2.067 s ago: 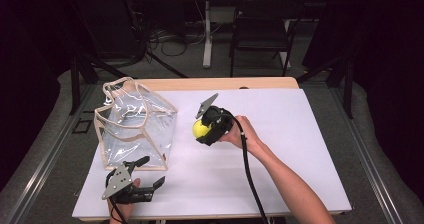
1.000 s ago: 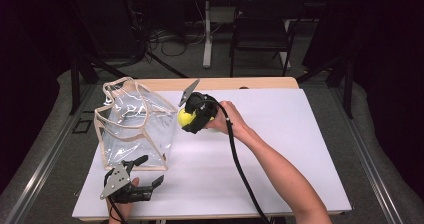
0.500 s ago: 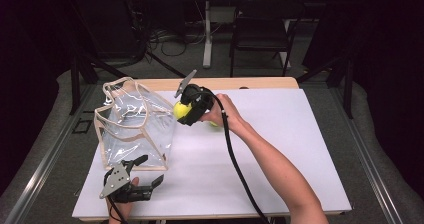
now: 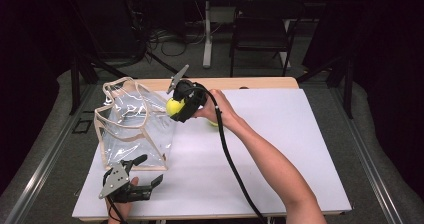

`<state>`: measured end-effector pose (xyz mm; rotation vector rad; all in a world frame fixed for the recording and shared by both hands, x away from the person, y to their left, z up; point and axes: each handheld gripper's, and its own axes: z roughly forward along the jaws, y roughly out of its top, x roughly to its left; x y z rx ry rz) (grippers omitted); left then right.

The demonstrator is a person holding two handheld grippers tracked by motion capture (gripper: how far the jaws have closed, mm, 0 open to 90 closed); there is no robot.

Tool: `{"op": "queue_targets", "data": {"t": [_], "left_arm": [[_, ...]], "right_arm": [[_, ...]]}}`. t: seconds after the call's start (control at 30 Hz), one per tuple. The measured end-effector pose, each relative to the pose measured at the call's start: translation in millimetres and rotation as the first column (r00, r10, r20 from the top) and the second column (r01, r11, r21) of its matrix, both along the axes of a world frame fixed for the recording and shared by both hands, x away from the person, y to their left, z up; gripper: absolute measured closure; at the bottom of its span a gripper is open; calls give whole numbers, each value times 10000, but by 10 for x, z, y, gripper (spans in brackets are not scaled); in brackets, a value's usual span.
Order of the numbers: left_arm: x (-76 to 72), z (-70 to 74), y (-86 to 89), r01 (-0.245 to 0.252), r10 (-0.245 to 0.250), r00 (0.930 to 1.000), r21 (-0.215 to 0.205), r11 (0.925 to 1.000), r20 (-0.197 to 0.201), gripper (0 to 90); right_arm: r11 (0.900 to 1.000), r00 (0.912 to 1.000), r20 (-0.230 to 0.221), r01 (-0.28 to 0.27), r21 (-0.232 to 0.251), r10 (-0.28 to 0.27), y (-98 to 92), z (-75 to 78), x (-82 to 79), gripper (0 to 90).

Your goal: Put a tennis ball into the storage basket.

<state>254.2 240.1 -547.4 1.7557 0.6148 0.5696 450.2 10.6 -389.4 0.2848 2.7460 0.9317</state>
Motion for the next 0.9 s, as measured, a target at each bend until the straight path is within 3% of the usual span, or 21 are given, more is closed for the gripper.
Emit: {"op": "queue_targets", "data": {"t": [0.47,0.9], "left_arm": [[3,11,13,-77,77,9999,-56,10000,-149,156],[-5,12,16,-80,79,10000,-111,9999,-55,156]], "right_arm": [[9999,9999,16,-132,112,132,57,84,12,263],[9993,10000,37,-51,364,50,138,170,51,263]]}}
